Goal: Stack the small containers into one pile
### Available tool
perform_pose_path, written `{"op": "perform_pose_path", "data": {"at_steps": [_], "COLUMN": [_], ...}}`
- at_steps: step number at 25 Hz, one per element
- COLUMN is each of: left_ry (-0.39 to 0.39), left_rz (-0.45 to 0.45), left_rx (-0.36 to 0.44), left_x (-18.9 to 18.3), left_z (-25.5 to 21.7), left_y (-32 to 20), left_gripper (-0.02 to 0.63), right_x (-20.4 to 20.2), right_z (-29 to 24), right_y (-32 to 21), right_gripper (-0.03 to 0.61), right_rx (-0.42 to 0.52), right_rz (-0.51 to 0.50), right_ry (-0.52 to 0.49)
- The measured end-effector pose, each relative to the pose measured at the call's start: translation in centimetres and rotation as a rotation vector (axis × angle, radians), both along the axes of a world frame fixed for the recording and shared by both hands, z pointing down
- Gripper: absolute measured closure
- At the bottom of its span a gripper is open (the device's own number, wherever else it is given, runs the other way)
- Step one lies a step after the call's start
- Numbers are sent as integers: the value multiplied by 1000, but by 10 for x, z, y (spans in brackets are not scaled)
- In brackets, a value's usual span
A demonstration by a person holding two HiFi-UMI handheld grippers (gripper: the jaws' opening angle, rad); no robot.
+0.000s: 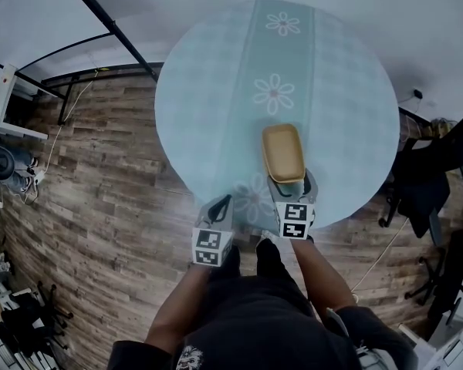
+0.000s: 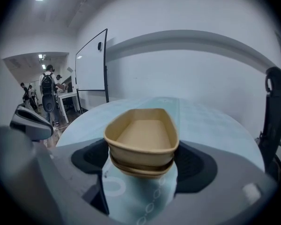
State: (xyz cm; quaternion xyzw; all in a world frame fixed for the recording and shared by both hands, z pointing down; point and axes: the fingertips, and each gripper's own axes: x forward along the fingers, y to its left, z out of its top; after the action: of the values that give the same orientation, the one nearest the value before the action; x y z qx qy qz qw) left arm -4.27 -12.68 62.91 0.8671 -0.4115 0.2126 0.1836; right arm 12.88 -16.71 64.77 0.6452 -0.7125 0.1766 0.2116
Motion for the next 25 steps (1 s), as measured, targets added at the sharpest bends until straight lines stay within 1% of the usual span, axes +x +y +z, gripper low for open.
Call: {"op": "perform_pose_path", "data": {"at_steps": [2,5,13,17,20,22,25], "left_ry": [2,8,12,12,14,19,33], "left_rz": [2,17,49,45,29,18,6], "left_rx": [2,4,18,26,30,33,45], "left_x": [1,5,14,12,6,3,-1], "left_z": [-1,-3,-13,-19,-25,-29,-37], "left_y": [0,2,10,10,10,9,5], "left_gripper": [620,620,620,620,620,620,620], "right_x": [1,0,-4,-6,-7,-7,-14], "right_z": [7,15,21,34,37,30,5], "right_y": [2,2,8,20,27,31,35], "right_gripper": [135,129,108,107,107,107,107], "right_rx": [-29,-113,-268,-362,-369,-352,-311], "right_rz": [-1,-6,-73,-108,-119,-114,-123], "right_ry": [-8,-11,30,21,21,16,3]}}
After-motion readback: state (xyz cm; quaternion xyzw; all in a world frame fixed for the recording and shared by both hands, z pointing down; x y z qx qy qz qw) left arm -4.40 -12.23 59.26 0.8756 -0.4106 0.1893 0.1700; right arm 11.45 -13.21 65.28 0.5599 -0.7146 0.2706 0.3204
